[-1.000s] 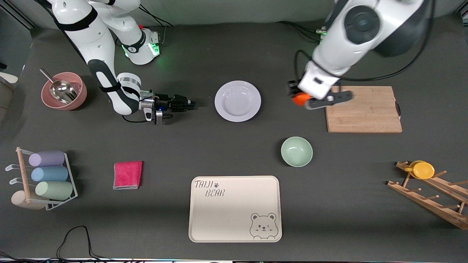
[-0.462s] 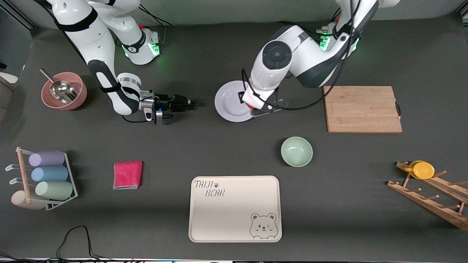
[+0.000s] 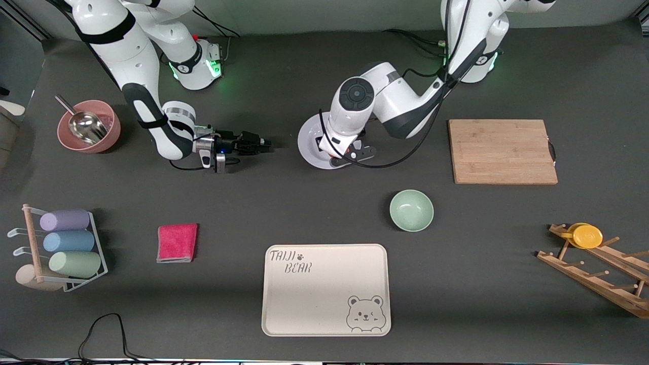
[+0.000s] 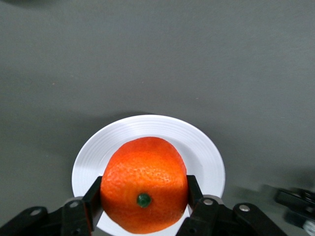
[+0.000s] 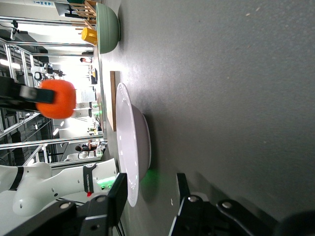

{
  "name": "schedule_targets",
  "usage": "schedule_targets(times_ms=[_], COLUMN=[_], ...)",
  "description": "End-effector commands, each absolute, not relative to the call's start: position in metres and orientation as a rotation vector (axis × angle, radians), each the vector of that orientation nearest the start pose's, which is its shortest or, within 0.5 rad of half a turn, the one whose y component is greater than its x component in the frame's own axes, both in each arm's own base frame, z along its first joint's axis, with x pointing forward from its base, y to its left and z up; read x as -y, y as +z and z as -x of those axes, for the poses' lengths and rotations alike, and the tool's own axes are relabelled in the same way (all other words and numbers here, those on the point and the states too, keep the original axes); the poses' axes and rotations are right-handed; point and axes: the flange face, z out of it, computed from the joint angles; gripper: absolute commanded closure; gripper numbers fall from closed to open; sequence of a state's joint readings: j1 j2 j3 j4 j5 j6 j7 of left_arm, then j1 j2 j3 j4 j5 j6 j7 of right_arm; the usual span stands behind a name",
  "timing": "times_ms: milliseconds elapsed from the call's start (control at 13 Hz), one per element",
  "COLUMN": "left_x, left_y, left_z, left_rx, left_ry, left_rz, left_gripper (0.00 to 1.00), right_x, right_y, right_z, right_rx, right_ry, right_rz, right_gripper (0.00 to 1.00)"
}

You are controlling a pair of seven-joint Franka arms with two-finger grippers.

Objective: Place orange and plate with both arms
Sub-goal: 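Carry the orange with the left gripper over the white plate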

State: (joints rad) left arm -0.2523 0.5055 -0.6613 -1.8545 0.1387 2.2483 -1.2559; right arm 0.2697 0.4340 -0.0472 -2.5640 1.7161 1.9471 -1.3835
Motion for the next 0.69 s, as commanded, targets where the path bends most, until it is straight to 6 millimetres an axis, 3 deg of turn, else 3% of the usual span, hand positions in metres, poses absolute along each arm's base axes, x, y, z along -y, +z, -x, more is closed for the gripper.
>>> schedule_targets(times_ms=[0,308,538,615], left_x=[0.491,0.504,0.509,0.509], left_y=[0.278,0.239,0.224,0.223], left_z=[-0.396,-0.375,-0.368,-0.368], left_rx=[0.49,0.523,0.516,0.513], left_ry=[0.247,0.22,0.213,0.21], left_rz=[3.165,3.144,3.14,3.139], left_gripper=[1.0,1.0,1.0,0.76], right_x=[-0.145,-0.145,-0.145,-0.145], right_y=[0.09,0.09,0.091,0.091], right_z=[-0.346,-0.346,-0.346,-0.346], right_rx=[-0.01,-0.009,-0.008,-0.008], right_ry=[0.015,0.016,0.015,0.015], right_rz=[1.936,1.935,1.931,1.931], right_gripper=[0.53,0.53,0.53,0.53])
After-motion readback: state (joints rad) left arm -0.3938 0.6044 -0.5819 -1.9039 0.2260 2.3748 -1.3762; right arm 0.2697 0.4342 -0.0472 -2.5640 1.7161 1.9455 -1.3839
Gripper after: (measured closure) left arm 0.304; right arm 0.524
